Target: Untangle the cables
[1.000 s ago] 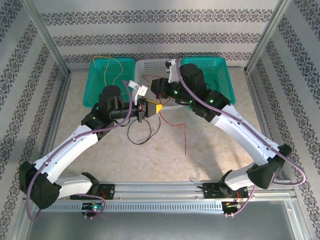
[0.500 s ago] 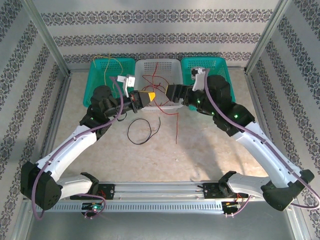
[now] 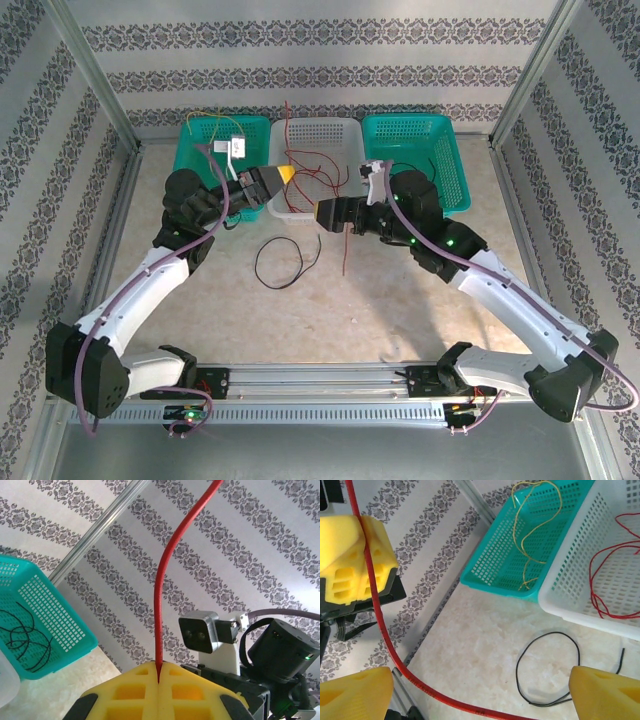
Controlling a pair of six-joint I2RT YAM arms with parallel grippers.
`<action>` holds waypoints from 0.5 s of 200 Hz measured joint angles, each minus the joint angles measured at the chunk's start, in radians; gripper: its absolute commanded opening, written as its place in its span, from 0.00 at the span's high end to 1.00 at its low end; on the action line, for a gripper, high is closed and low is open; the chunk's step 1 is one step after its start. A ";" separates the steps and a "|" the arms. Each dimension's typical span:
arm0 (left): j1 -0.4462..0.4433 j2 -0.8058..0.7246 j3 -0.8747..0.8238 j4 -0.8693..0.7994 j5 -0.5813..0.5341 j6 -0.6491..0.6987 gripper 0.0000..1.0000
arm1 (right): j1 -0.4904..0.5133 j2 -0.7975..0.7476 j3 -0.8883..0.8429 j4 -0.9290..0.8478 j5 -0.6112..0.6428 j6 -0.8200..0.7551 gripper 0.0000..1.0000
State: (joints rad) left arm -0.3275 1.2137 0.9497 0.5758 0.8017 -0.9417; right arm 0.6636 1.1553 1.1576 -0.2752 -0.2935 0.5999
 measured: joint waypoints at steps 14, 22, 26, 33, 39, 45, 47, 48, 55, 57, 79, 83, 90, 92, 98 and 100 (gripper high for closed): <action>0.011 0.004 -0.013 0.036 -0.001 -0.034 1.00 | 0.008 0.010 0.000 0.003 -0.008 -0.002 0.10; 0.017 0.005 -0.023 0.058 -0.002 -0.055 1.00 | 0.013 0.014 0.000 0.004 -0.011 -0.003 0.10; 0.020 0.005 -0.026 0.066 -0.001 -0.061 1.00 | 0.016 0.015 0.000 0.004 -0.012 -0.003 0.10; 0.023 0.005 -0.034 0.080 -0.003 -0.076 1.00 | 0.022 0.018 0.000 0.004 -0.014 -0.005 0.11; 0.026 0.005 -0.041 0.094 -0.006 -0.088 1.00 | 0.026 0.019 0.000 0.004 -0.016 -0.005 0.12; 0.027 0.005 -0.046 0.105 -0.007 -0.098 1.00 | 0.029 0.019 0.000 0.004 -0.020 -0.006 0.14; 0.027 0.005 -0.048 0.109 -0.009 -0.101 1.00 | 0.029 0.020 0.000 0.004 -0.021 -0.006 0.14; 0.028 0.005 -0.048 0.110 -0.010 -0.103 1.00 | 0.029 0.020 0.000 0.004 -0.021 -0.006 0.14; 0.029 0.005 -0.053 0.121 -0.013 -0.114 1.00 | 0.034 0.021 0.000 0.004 -0.023 -0.009 0.16; 0.029 0.005 -0.055 0.123 -0.014 -0.116 1.00 | 0.035 0.022 0.000 0.004 -0.023 -0.010 0.17; 0.029 0.008 -0.065 0.154 -0.027 -0.142 1.00 | 0.042 0.036 0.002 0.007 -0.028 -0.016 0.25; 0.029 0.009 -0.067 0.161 -0.028 -0.147 1.00 | 0.042 0.042 0.003 0.007 -0.029 -0.021 0.28; 0.029 0.010 -0.070 0.171 -0.031 -0.155 1.00 | 0.047 0.051 0.006 0.007 -0.029 -0.025 0.35; 0.029 0.010 -0.071 0.173 -0.032 -0.158 1.00 | 0.047 0.054 0.006 0.008 -0.029 -0.018 0.36; 0.029 0.012 -0.072 0.178 -0.035 -0.165 1.00 | 0.050 0.063 0.008 0.007 -0.029 -0.021 0.42; 0.029 0.013 -0.072 0.180 -0.036 -0.167 1.00 | 0.051 0.065 0.009 0.007 -0.029 -0.019 0.44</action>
State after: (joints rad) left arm -0.2985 1.2263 0.8776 0.7563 0.7658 -1.1084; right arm 0.7147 1.2201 1.1664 -0.2680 -0.3225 0.5812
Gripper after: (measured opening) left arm 0.048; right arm 0.655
